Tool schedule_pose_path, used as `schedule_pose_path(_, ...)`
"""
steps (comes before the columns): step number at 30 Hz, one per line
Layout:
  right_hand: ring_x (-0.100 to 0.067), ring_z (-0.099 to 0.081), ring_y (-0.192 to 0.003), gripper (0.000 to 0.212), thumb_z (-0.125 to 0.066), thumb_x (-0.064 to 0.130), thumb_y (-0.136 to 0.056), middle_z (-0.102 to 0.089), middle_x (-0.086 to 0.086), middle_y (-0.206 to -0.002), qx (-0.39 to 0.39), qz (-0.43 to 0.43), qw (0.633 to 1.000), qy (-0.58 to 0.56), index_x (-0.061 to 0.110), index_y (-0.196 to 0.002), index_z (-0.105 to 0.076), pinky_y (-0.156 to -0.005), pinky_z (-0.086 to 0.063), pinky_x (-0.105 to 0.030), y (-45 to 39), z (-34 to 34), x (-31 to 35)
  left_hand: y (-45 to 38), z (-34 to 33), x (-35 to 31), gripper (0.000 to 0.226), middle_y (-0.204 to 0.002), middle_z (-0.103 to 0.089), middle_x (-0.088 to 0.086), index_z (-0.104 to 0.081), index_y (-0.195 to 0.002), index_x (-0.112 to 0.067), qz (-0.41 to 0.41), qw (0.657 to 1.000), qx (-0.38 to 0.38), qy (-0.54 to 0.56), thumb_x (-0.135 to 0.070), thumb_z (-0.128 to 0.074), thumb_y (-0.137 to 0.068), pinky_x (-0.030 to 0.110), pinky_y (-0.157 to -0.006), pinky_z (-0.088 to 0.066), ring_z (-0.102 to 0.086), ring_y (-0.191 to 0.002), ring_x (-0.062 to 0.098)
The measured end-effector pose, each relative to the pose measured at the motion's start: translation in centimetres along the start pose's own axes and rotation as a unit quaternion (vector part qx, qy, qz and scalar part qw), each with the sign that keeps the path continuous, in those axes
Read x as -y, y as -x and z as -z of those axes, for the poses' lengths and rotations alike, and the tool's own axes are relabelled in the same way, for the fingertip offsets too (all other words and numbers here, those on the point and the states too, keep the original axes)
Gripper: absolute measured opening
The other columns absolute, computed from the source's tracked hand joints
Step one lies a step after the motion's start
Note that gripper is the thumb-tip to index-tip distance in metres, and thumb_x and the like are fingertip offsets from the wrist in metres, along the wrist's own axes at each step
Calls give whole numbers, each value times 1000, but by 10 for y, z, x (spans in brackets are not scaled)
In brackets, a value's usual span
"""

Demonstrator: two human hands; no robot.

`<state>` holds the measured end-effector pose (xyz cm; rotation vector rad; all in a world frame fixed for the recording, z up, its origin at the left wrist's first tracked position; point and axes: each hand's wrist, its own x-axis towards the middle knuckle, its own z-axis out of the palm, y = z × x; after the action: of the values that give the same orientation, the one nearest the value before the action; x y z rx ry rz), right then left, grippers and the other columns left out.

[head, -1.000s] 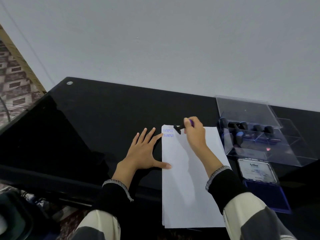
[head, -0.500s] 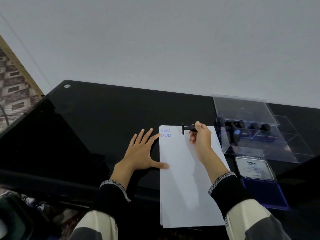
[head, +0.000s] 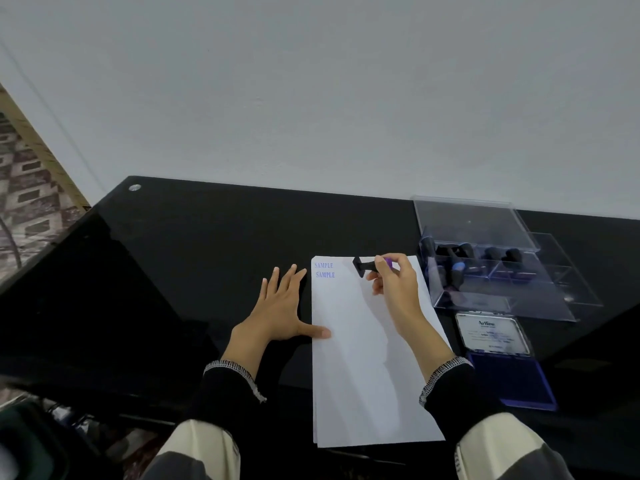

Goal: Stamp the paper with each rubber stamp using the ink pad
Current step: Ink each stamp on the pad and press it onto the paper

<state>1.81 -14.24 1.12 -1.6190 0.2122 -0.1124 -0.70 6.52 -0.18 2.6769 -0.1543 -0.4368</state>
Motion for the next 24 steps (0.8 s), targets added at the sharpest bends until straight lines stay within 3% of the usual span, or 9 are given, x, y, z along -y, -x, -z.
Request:
schedule_pose_path(3,-13,-54,-58,10,-54,23,-97,-66,-9,-76,-11,27,1000,-5,15,-98,-50,-57,-47,-23,5,12,8,4,3,-10,119,-162,7,-2,-6,-153,-30,6,998,10,55,-55,-81,-65,45,-117,10,20,-147,25)
schedule_pose_path(7,-14,-55,-60,11,-57,25,-95,-65,-6,-74,-24,62,998,-16,15,-95,-51,-60,-48,-29,12,31,23,12,6,-41,75,-157,-21,-4,-35,-144,-29,-26,994,-2,109,-25,-75,-81,45,-121,-3,-2,-149,23)
schedule_pose_path(10,-13,-58,-63,9,-59,25,-94,-65,-6,-76,-67,84,993,-42,17,-96,-54,-59,-50,-26,17,62,34,12,-10,-79,48,-147,-35,-9,-49,-135,-28,-65,977,-54,198,-24,-66,-90,24,-108,-25,-29,-138,11)
schedule_pose_path(13,-11,-60,-68,9,-61,26,-93,-65,-3,-76,-112,90,988,-53,19,-98,-57,-60,-51,-23,22,105,41,7,-38,-120,28,-139,-47,-9,-58,-123,-26,-95,963,-115,224,-23,-59,-95,20,-101,-32,-43,-129,11)
schedule_pose_path(18,-11,-63,-69,8,-61,23,-93,-67,-7,-83,-143,65,987,-25,21,-99,-57,-71,-57,-31,24,167,37,8,-77,-158,28,-134,-51,-9,-55,-127,-24,-128,957,-195,172,-25,-50,-100,13,-96,-28,-41,-125,7)
schedule_pose_path(21,-12,-63,-68,9,-59,19,-94,-67,-9,-83,-141,56,988,-3,19,-102,-55,-75,-58,-35,19,184,30,7,-91,-159,32,-138,-48,-6,-50,-131,-22,-148,959,-202,135,-26,-48,-100,13,-100,-26,-37,-129,8)
schedule_pose_path(24,-16,-65,-79,12,-60,26,-93,-67,-8,-92,-132,62,987,67,25,-105,-56,-81,-57,-40,15,189,25,4,-99,-157,33,-141,-45,-6,-48,-134,-21,-153,959,-204,121,-26,-46,-101,12,-102,-23,-34,-132,7)
